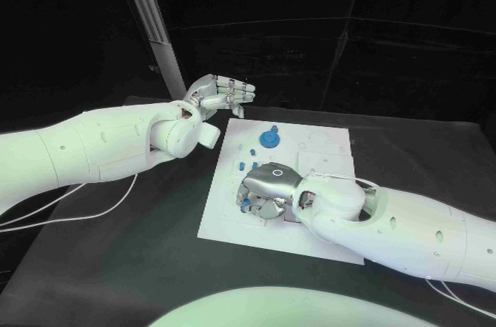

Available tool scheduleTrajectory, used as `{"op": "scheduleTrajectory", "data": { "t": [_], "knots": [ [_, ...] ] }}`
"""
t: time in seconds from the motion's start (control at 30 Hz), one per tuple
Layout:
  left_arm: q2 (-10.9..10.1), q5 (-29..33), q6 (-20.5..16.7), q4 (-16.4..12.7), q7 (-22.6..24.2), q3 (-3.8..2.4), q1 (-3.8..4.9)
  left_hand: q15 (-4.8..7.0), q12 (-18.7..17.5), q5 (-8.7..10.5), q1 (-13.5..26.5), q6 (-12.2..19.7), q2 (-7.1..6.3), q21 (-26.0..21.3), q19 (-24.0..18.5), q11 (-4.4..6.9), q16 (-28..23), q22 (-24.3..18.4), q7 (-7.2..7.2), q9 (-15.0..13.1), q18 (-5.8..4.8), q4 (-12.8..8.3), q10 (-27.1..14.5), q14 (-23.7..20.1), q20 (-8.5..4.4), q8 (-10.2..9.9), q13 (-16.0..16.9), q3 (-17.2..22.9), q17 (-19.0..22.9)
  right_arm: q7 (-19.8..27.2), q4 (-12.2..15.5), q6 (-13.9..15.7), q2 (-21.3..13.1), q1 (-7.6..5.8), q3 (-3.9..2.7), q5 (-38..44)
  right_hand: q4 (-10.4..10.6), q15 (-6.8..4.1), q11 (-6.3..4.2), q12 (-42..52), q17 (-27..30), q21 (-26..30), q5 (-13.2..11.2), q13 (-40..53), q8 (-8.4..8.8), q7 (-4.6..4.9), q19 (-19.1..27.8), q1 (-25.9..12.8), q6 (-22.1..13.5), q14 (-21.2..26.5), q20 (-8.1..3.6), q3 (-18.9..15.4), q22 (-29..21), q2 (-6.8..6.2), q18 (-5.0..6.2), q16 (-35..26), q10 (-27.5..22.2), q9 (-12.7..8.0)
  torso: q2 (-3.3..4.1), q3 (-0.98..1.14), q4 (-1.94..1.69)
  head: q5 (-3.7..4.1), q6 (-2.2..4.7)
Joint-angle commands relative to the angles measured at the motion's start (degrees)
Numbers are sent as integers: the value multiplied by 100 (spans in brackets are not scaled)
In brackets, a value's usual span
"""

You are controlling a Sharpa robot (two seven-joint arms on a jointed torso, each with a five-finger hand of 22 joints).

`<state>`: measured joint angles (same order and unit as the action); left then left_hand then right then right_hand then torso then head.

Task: Assemble the parts on the task board

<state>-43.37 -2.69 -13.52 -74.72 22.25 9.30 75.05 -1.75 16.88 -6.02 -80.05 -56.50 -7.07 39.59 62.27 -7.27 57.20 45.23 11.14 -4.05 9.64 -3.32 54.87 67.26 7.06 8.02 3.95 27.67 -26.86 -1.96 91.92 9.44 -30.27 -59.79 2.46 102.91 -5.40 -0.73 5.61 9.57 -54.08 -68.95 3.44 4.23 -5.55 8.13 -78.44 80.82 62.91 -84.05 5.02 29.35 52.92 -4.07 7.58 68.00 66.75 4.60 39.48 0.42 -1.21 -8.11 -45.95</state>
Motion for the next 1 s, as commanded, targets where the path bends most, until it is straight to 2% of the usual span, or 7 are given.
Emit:
{"op": "scheduleTrajectory", "data": {
  "t": [0.03, 0.4, 0.6, 0.67, 0.77, 0.9, 1.0],
  "knots": [
    [6, 12, 67, 1, 29, -3, 12, -17, 21, 2, 26, 45, 30, 21, 1, -7, 32, 2, -12, 2, 89, -20, -29, -12, 40, 33, -7, -26, 6, -28, -26, -49, 19, 9, 2, 164, 5, -23, -138, 13, -3, -24, 17, 10, 35, 48, -14, 53, -4, -60, -26, 28, 5, -2, -88, 18, 166, -7, -3, -2, 3, 1, -1],
    [8, 12, 72, 5, 21, -3, 12, -16, 29, 2, 21, 45, 32, 20, 0, -6, 36, 2, -17, 1, 89, -27, -42, -15, 40, 40, -7, -27, 11, -4, -44, -58, 62, 23, 16, 248, 8, -10, -125, -18, 18, -19, 15, 7, 56, 58, 2, -20, -23, -50, -13, 0, -11, -52, -85, 13, 141, -15, -2, -1, -2, 4, -3],
    [6, 12, 71, 5, 18, -3, 12, -16, 29, 2, 21, 45, 32, 20, 0, -6, 36, 2, -17, 1, 89, -27, -42, -15, 40, 40, -7, -27, 11, 45, -56, -6, 48, 24, 22, 201, 112, 83, -5, -235, 113, 46, 118, -58, 204, 172, 70, -308, -336, -13, 57, -127, -122, -230, -73, -37, -177, -80, -5, -2, 2, 2, -3],
    [4, 12, 71, 5, 17, -3, 12, -16, 29, 2, 21, 45, 32, 20, 0, -6, 36, 2, -17, 1, 89, -27, -42, -15, 40, 40, -7, -27, 11, 75, -56, 43, 35, 24, 23, 165, 186, 129, 41, -323, 172, 133, 305, -63, 218, 204, 138, -481, -563, 6, 97, -246, -255, -358, -49, -69, -325, -102, -5, -2, 4, 4, -5],
    [-1, 12, 71, 4, 15, -3, 12, -16, 29, 2, 21, 45, 32, 20, 0, -6, 36, 2, -17, 1, 89, -27, -42, -15, 40, 40, -7, -27, 11, 128, -49, 146, 14, 24, 24, 102, 264, 163, 96, -474, 500, 386, 395, -67, 207, 218, 307, -646, -832, 106, 142, -503, -637, -487, 20, -291, -685, -96, -4, -1, 4, 4, -7],
    [-5, 12, 70, 5, 12, -3, 12, -16, 29, 2, 21, 45, 32, 20, 0, -6, 36, 2, -17, 1, 89, -27, -42, -15, 40, 40, -7, -27, 11, 184, -14, 371, -34, 25, 25, 35, 323, 195, 122, -501, 840, 693, 438, -49, 194, 234, 484, -663, -1027, 222, 168, -893, -1065, -469, 97, -538, -992, -80, -2, 3, -1, 8, 4],
    [-11, 12, 70, 6, 10, -3, 12, -16, 33, 3, 21, 49, 30, 20, -1, -7, 37, 2, -16, 1, 89, -29, -50, -17, 40, 41, -8, -30, 15, 231, 60, 585, -115, 30, 26, -45, 357, 200, 131, -441, 912, 769, 524, -43, 187, 242, 498, -636, -1059, 235, 176, -1133, -1156, -424, 105, -586, -1077, -73, -6, 5, 3, 8, 13]
  ]
}}
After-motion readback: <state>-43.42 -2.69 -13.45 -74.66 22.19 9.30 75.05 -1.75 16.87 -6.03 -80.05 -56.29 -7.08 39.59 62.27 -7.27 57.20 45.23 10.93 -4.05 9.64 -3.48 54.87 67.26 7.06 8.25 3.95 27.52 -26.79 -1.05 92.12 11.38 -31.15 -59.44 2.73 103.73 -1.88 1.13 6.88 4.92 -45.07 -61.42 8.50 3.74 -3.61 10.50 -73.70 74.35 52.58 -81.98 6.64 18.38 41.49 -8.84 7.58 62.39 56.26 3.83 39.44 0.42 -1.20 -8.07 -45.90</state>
